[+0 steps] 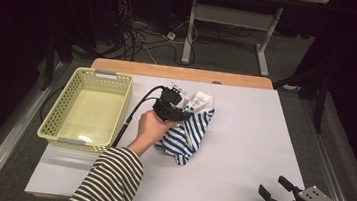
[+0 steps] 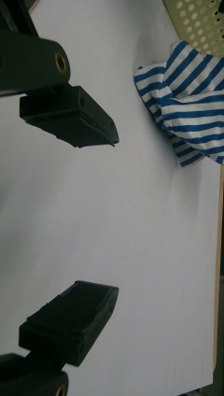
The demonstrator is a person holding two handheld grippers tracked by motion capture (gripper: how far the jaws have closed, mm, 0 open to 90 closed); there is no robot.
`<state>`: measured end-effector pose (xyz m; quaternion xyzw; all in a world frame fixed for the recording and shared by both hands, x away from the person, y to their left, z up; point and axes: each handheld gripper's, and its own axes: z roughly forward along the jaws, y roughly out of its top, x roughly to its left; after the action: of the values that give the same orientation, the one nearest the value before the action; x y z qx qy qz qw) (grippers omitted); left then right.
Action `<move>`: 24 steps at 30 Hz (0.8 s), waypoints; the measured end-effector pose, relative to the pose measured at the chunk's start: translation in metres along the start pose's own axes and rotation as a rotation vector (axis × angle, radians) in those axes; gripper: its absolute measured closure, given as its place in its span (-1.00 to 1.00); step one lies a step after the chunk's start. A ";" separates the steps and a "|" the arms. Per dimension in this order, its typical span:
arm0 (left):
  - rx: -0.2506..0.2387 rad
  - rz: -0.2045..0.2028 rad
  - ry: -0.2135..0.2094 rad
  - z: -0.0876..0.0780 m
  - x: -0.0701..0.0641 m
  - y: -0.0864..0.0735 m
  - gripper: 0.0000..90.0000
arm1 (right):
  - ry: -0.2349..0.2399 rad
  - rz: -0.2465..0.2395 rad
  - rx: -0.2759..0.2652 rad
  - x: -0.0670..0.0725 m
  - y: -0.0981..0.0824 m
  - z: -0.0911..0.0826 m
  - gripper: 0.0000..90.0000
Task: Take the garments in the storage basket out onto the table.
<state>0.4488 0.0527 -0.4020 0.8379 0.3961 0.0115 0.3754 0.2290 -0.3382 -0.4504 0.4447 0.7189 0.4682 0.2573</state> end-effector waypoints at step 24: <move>0.088 0.012 0.092 0.039 0.007 -0.008 0.58 | 0.006 -0.001 0.002 0.000 0.000 0.000 -0.48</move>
<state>0.4605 0.0365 -0.4370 0.8546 0.4080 0.0349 0.3195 0.2293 -0.3382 -0.4505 0.4432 0.7205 0.4684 0.2549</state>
